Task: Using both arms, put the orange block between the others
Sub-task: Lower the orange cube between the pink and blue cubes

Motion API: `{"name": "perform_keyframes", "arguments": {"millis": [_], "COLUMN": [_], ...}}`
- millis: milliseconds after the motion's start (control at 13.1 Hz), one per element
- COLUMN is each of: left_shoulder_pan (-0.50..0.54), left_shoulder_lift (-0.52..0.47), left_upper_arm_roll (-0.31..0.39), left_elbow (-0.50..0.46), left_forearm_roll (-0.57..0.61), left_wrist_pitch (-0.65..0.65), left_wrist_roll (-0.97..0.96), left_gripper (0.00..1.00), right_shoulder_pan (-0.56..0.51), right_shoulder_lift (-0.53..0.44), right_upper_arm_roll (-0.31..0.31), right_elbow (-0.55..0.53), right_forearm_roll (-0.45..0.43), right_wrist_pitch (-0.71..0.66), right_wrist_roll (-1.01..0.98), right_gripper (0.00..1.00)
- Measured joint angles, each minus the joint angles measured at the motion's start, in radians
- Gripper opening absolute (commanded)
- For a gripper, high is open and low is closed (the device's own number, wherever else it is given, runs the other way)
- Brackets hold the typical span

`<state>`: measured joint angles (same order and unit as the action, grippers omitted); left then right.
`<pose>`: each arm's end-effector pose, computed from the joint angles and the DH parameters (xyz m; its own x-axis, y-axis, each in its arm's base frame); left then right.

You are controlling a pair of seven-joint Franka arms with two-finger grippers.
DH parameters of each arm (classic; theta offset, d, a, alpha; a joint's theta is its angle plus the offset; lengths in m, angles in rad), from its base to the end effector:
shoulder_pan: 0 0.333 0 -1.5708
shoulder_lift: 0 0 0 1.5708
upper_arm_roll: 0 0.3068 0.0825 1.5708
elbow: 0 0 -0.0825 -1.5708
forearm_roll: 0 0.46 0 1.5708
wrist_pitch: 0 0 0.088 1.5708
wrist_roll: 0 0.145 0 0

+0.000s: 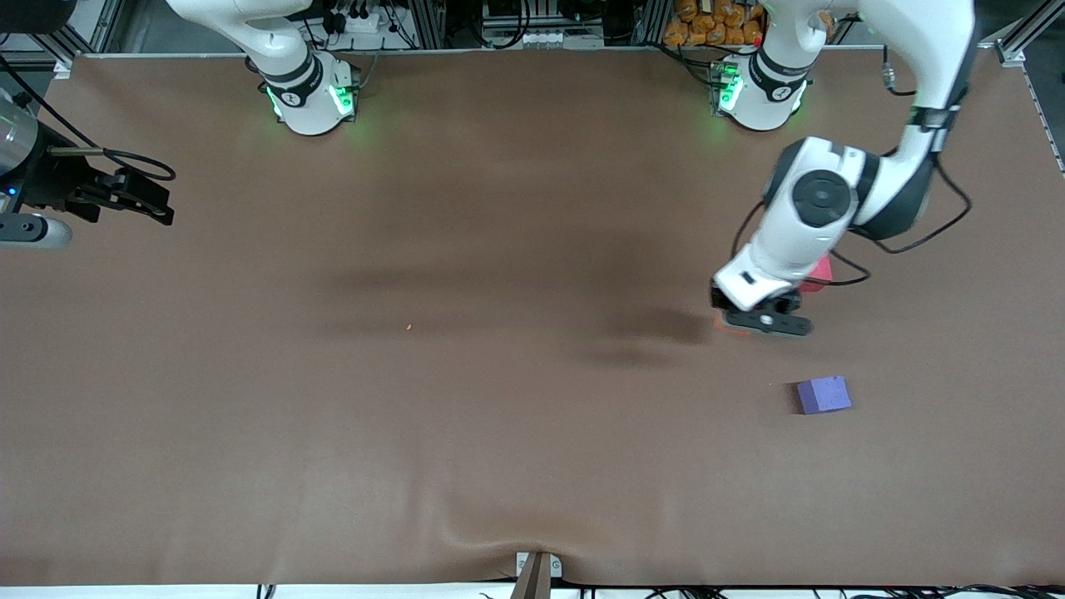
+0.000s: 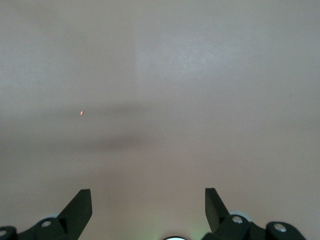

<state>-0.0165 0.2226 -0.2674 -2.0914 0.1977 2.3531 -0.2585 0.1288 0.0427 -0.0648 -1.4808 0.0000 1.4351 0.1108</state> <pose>0.6138 -0.1730 0.2272 0.9857 -0.1552 0.0656 -0.1504 -0.9859 -0.0739 0.6246 0.0408 0.5880 0.9951 -0.0472 -0.0873 -0.0463 -0.9988 0.0125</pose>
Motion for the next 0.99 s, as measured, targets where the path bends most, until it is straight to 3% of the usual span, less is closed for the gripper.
{"name": "perform_keyframes", "arguments": {"millis": [535, 993], "left_shoulder_pan": [0.272, 0.281], "left_shoulder_lift": [0.013, 0.066], "left_upper_arm_roll": [0.004, 0.0], "left_elbow": [0.023, 0.023], "left_forearm_roll": [-0.065, -0.08], "left_wrist_pitch": [-0.021, -0.022], "left_wrist_roll": [0.156, 0.148], "left_gripper": [0.17, 0.18], "right_shoulder_pan": [0.0, 0.0], "right_shoulder_lift": [0.001, 0.004], "right_upper_arm_roll": [-0.001, -0.002], "right_elbow": [0.0, 0.0], "right_forearm_roll": [0.0, 0.0], "right_wrist_pitch": [-0.001, 0.0], "right_wrist_roll": [0.0, 0.0], "right_gripper": [1.0, 1.0]}}
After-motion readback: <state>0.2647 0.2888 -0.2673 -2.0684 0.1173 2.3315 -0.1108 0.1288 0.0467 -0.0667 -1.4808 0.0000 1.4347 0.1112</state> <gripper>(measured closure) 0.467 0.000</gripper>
